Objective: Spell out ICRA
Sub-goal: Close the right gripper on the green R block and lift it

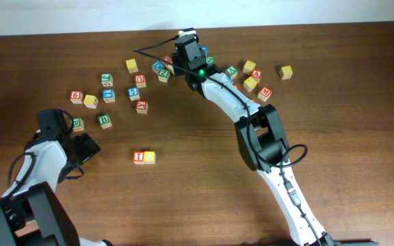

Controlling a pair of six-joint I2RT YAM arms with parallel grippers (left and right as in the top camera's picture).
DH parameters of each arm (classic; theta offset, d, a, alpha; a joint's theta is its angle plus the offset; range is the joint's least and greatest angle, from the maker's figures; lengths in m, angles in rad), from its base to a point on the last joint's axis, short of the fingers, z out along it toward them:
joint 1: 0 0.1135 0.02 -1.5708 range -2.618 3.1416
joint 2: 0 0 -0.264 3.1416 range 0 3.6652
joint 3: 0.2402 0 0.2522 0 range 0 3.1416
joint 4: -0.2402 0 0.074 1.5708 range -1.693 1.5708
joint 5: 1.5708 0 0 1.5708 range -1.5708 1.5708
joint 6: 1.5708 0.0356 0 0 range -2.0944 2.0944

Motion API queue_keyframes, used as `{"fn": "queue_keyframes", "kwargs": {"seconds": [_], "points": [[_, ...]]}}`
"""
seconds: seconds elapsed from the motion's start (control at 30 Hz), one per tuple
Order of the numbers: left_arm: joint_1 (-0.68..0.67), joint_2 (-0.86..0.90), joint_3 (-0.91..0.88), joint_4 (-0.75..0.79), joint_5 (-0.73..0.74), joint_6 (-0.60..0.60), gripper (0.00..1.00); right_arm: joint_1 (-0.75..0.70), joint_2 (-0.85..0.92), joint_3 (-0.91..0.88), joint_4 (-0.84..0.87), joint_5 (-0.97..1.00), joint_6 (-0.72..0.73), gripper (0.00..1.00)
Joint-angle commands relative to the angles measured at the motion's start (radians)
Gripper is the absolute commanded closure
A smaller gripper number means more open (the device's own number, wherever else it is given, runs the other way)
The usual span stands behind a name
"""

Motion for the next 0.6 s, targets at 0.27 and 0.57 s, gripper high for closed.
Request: {"fn": "queue_keyframes", "kwargs": {"seconds": [0.27, 0.57], "points": [[0.005, -0.010, -0.006, -0.001, -0.007, -0.003, 0.01, 0.001, -0.051, 0.024, -0.011, 0.011, -0.010, 0.78], [0.005, -0.010, -0.006, -0.001, -0.007, -0.003, 0.01, 0.001, -0.295, 0.034, -0.105, 0.011, -0.012, 0.80]]}}
